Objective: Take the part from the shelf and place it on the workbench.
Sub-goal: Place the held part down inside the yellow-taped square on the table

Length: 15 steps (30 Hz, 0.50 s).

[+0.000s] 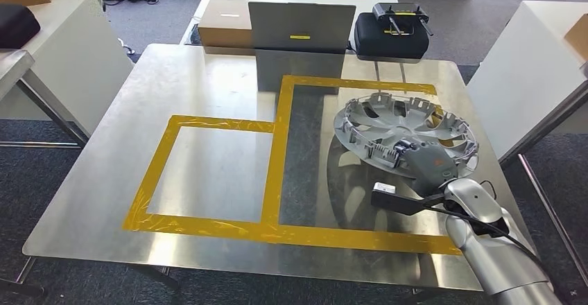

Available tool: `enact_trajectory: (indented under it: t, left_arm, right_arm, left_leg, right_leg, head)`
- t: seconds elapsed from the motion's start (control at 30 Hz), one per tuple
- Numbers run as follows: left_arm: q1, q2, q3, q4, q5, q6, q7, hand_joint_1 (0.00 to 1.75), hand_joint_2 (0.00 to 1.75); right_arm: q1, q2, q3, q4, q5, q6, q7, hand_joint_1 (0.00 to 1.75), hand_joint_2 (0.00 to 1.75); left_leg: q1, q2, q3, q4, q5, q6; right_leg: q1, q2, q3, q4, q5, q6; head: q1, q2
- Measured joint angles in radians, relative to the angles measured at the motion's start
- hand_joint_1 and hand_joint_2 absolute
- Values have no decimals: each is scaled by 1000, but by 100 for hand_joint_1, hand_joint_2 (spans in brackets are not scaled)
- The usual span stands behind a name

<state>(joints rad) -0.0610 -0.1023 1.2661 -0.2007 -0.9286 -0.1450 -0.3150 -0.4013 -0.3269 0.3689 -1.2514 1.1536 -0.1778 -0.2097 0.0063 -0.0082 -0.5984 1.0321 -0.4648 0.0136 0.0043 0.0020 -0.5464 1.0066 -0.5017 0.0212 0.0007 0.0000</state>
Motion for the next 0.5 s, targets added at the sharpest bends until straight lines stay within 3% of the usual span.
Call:
enact_trajectory:
  t: [0.5]
  left_arm:
    - [2, 3, 0, 0, -1, 0, -20, 0, 175]
  right_arm:
    - [-74, 29, 40, 101, -38, 0, -33, 175, 175]
  left_leg:
    - [0, 1, 1, 0, 0, -1]
  right_leg:
    - [0, 0, 0, 1, 0, 0]
  head:
    - [0, 0]
